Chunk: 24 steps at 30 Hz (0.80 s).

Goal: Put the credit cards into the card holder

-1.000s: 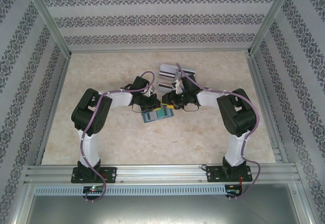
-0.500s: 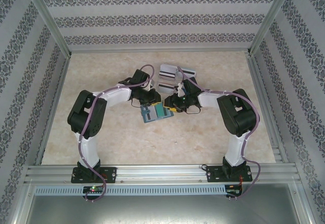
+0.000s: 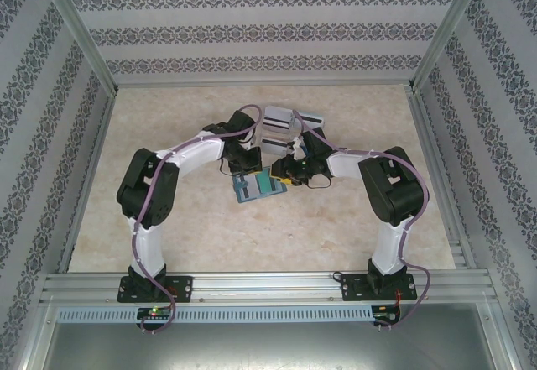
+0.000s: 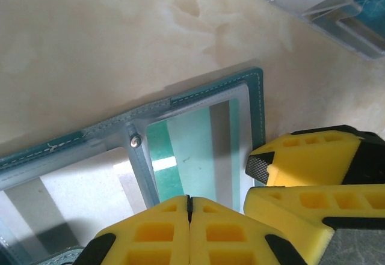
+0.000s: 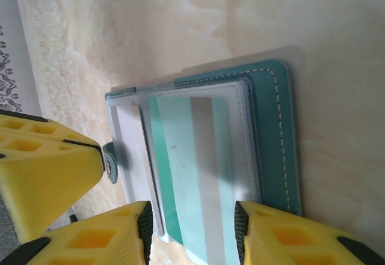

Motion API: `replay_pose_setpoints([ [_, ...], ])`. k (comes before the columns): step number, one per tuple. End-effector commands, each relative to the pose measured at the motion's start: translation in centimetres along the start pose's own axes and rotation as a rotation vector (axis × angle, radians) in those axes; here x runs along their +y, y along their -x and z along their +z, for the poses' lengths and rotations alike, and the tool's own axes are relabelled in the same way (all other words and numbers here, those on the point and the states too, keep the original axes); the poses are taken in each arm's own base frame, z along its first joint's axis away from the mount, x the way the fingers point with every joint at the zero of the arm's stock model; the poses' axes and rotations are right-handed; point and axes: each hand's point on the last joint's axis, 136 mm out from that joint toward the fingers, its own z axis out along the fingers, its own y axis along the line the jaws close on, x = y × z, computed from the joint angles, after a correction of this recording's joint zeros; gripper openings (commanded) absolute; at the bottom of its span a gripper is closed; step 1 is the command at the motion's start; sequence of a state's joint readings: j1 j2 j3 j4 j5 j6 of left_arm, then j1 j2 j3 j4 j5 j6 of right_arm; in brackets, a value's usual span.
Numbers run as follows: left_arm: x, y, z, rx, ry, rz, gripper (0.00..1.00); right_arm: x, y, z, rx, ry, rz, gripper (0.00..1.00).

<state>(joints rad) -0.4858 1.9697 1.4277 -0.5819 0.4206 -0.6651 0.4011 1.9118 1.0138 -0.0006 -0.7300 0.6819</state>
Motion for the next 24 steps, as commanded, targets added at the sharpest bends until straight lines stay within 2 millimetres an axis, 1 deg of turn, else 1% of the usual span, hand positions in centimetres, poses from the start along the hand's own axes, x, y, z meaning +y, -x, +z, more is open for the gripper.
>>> replay_pose_setpoints([
  [1,1.5,-1.2,1.0,0.062,0.106,0.016,0.05,0.2,0.3,-0.6,-0.015,-0.007,-0.016,0.43],
  [5,2.0,-1.3,1.2,0.069,0.15,0.032,0.04,0.2,0.3,-0.6,-0.015,-0.004,-0.017,0.43],
  [13,1.4,-1.5,2.3,0.087,0.112,0.033,0.07,0.3,0.2,-0.7,-0.014,-0.004,-0.017,0.43],
  [17,1.5,-1.4,2.8,0.097,0.125,0.037,0.08,0.3,0.2,-0.7,-0.014,-0.004,-0.02,0.43],
  [24,2.2,-1.6,3.2,0.106,0.158,0.043,0.04,0.2,0.2,-0.8,-0.02,-0.007,-0.018,0.44],
])
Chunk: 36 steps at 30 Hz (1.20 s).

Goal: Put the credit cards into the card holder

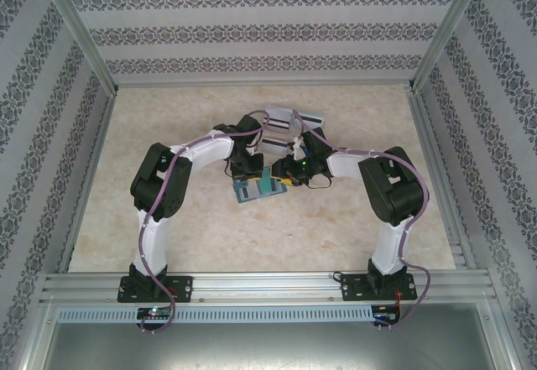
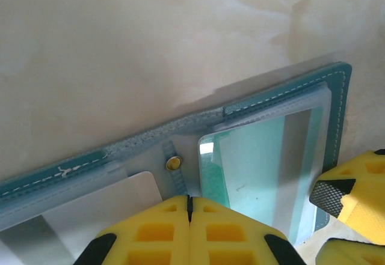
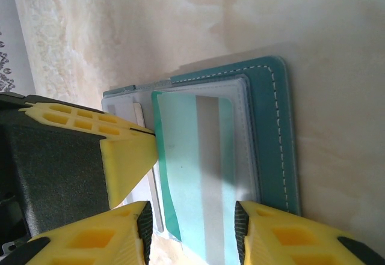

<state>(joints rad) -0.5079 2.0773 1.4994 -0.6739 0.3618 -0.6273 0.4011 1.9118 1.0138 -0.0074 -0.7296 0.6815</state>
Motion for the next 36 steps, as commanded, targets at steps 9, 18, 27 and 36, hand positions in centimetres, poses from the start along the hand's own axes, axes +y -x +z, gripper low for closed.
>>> replay_pose_setpoints([
  [9,0.3,-1.1,1.3,0.057,0.029,0.025,0.0,-0.1,1.2,-1.4,-0.048,-0.014,-0.012,0.46],
  [18,0.1,-1.3,1.7,0.068,0.008,0.028,0.0,0.1,0.8,-0.9,-0.024,-0.011,-0.016,0.46],
  [27,-0.1,-1.4,2.2,0.078,-0.007,0.028,0.0,1.7,0.8,-1.1,-0.023,0.018,-0.048,0.47],
  [36,0.1,-1.5,2.4,0.082,-0.009,0.028,0.0,2.6,1.4,-2.9,-0.062,0.001,-0.079,0.47],
])
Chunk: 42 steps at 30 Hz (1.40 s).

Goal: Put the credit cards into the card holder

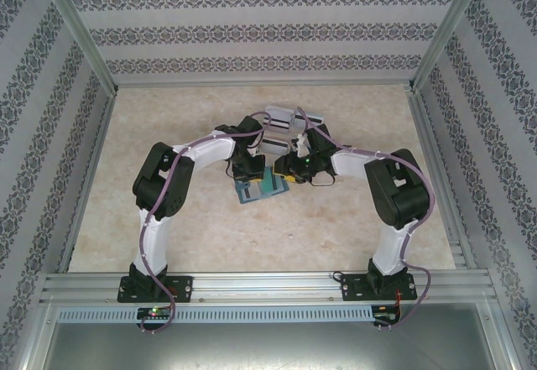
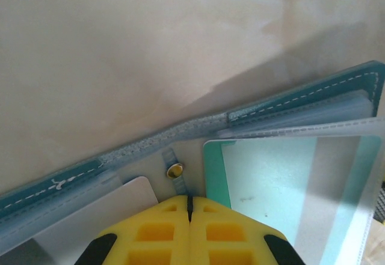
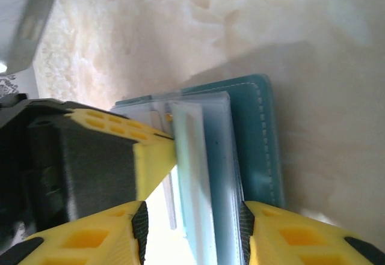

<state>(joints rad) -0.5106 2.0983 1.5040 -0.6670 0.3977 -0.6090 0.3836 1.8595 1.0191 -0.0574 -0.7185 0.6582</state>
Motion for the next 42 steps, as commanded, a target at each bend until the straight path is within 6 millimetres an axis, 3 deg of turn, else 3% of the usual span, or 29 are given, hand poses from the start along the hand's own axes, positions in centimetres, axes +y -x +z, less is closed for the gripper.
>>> replay_pose_setpoints([
  [1,0.5,-1.2,1.8,0.054,0.015,0.009,0.0,1.9,1.0,-1.4,-0.038,0.009,-0.062,0.47],
  [25,0.4,-1.2,1.6,0.052,0.014,0.014,0.0,-0.9,-0.3,-0.3,0.001,-0.054,-0.017,0.47],
  [42,0.3,-1.0,1.3,0.045,0.012,0.017,0.0,-0.2,-0.7,0.7,0.023,-0.041,-0.034,0.47],
])
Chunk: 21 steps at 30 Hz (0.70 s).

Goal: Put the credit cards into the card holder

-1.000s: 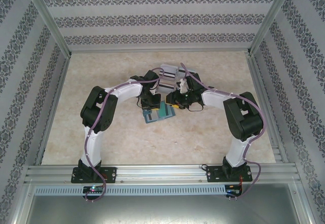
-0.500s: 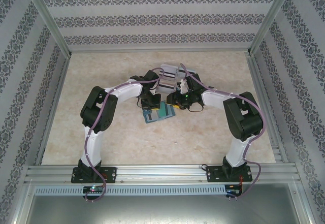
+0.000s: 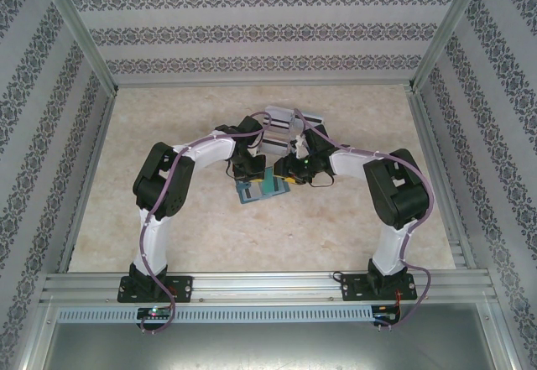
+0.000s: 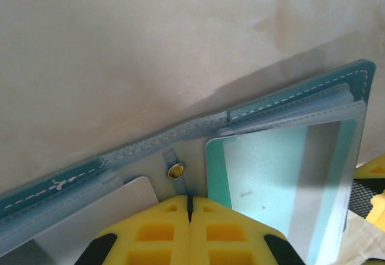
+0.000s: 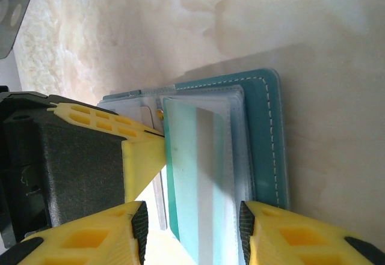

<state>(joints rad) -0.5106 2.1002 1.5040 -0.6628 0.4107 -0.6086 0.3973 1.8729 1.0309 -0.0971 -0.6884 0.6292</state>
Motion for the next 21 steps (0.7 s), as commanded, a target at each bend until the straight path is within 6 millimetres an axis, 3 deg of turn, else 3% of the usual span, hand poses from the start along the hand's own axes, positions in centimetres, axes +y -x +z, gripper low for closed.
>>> replay_pose_setpoints([
  [1,0.5,-1.0,1.3,0.041,0.025,0.015,0.0,0.6,-0.2,0.1,0.004,0.001,-0.026,0.47],
  [21,0.3,-0.8,1.1,0.035,0.019,0.021,0.0,3.5,0.0,-1.7,-0.011,-0.015,-0.101,0.47],
])
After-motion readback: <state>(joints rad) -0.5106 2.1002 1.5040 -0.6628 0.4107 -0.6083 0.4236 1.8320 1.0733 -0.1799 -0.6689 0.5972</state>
